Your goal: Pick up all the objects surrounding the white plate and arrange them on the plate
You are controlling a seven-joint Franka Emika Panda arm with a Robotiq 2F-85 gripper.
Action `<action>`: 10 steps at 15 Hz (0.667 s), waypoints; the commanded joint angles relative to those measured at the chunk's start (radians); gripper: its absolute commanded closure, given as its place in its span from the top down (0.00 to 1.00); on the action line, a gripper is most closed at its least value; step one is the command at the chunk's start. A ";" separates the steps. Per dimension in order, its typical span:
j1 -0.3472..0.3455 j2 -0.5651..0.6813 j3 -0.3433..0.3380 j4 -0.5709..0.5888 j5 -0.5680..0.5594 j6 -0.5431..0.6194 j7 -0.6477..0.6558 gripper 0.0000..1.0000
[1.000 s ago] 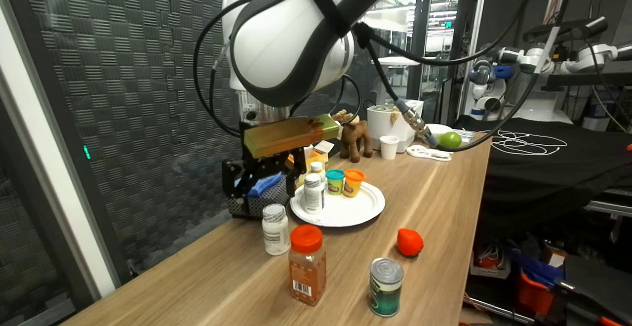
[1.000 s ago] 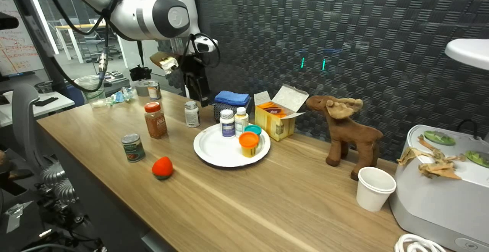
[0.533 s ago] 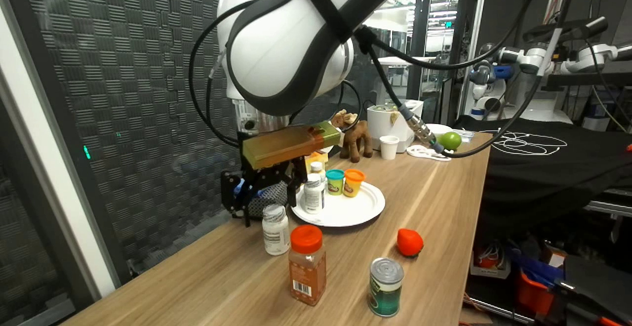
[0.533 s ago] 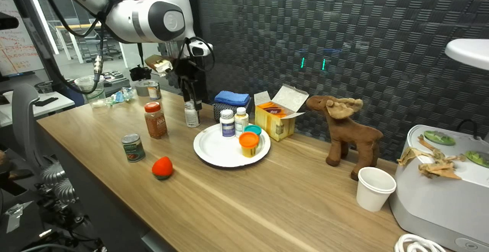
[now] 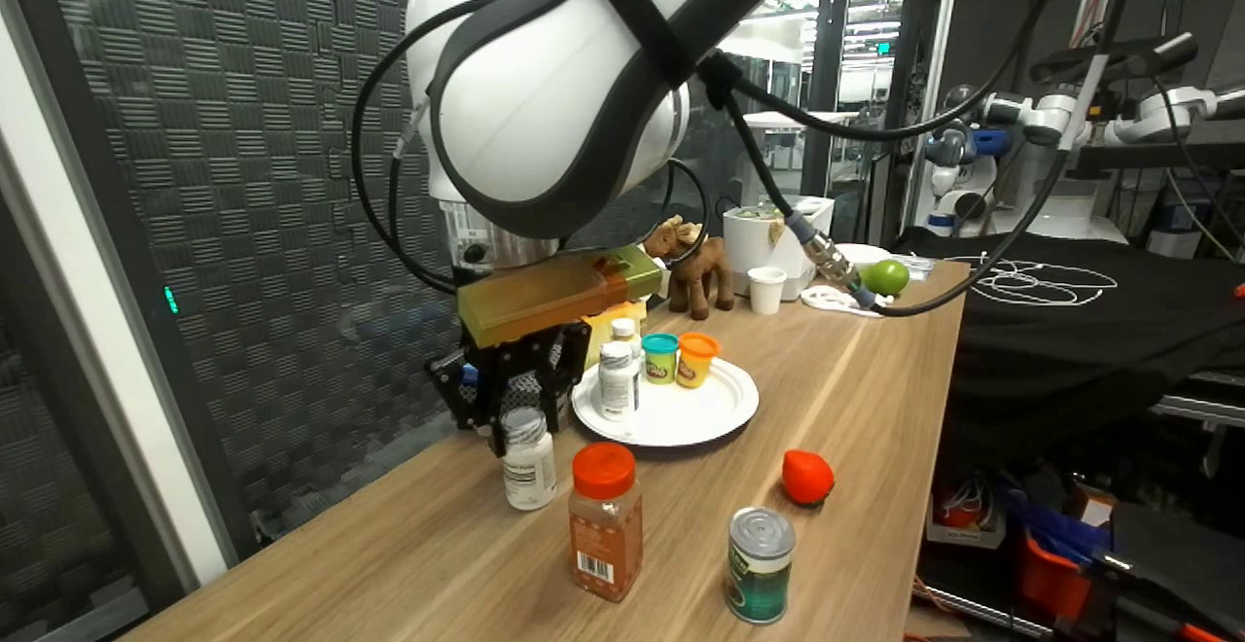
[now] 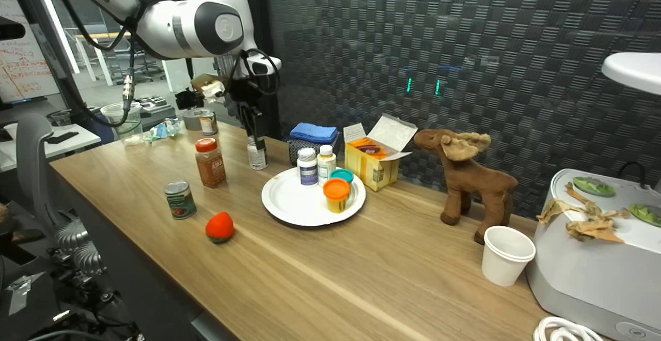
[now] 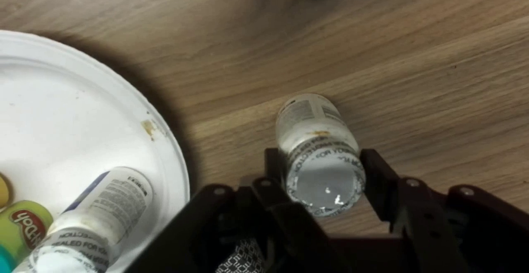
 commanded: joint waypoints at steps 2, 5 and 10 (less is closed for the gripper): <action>0.032 -0.021 -0.028 -0.008 -0.076 0.013 0.096 0.24; 0.046 -0.046 -0.043 -0.017 -0.135 0.019 0.172 0.24; 0.036 -0.137 -0.052 -0.057 -0.203 0.013 0.276 0.24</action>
